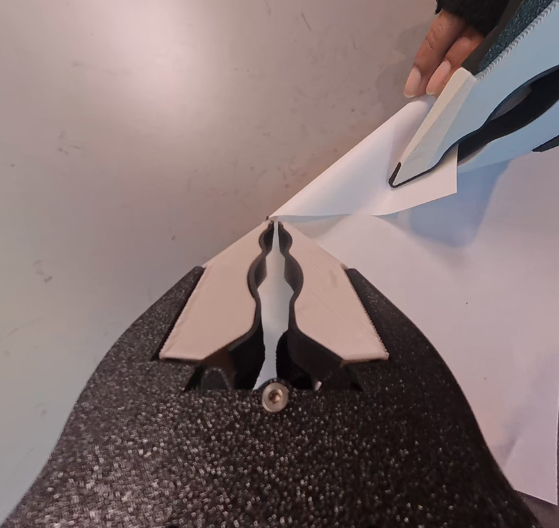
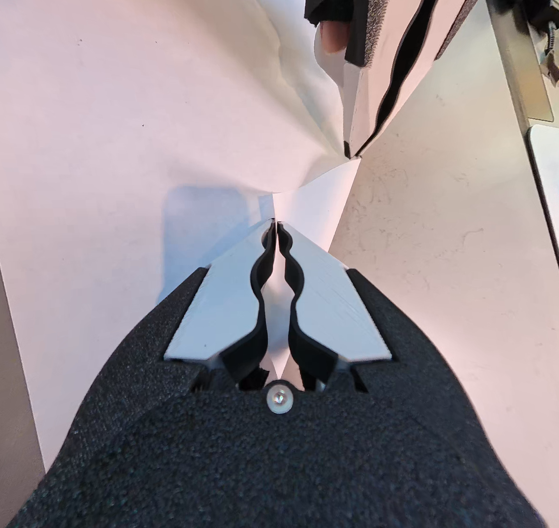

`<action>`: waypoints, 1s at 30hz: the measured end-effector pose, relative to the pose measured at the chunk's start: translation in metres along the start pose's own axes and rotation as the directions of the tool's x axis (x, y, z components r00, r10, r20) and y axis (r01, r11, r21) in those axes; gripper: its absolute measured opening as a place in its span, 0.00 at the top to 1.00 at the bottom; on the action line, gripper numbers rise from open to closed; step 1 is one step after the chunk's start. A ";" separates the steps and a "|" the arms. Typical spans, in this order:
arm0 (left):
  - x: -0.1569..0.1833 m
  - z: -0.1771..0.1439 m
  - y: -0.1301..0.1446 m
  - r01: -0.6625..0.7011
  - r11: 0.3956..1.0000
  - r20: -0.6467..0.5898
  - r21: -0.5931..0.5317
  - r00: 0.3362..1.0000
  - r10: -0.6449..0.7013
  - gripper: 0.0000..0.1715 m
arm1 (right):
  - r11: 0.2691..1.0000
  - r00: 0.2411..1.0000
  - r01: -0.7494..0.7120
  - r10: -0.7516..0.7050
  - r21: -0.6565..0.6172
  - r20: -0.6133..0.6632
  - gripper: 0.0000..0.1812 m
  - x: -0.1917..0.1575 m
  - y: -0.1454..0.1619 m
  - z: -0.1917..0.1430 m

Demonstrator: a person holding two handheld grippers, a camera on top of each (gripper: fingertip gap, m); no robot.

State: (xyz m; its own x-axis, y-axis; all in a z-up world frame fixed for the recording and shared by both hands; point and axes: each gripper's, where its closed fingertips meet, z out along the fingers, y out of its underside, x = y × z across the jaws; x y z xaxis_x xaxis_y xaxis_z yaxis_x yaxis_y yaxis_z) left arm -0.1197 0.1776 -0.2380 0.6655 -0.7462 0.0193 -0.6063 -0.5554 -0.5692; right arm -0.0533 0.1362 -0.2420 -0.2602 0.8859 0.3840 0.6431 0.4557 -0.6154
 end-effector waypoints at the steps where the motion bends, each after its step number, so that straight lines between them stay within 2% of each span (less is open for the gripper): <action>1: 0.001 0.001 0.002 -0.004 1.000 0.000 -0.011 1.000 0.004 0.99 | 1.000 1.000 0.005 -0.005 0.000 -0.003 1.00 0.000 0.000 0.000; 14: -0.004 0.002 0.009 0.019 0.998 -0.020 -0.058 1.000 -0.020 1.00 | 1.000 1.000 0.021 -0.021 -0.006 -0.002 1.00 0.002 0.000 0.000; 30: -0.007 0.001 0.010 0.051 0.997 -0.026 -0.054 0.998 -0.052 1.00 | 0.999 0.999 0.043 -0.043 -0.019 -0.008 1.00 0.003 0.000 0.000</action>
State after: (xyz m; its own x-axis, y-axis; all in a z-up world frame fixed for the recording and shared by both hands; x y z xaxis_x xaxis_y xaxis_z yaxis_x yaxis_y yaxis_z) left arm -0.1298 0.1771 -0.2442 0.6847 -0.7255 0.0698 -0.5944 -0.6113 -0.5225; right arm -0.0543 0.1388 -0.2409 -0.2819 0.8648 0.4155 0.6448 0.4915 -0.5854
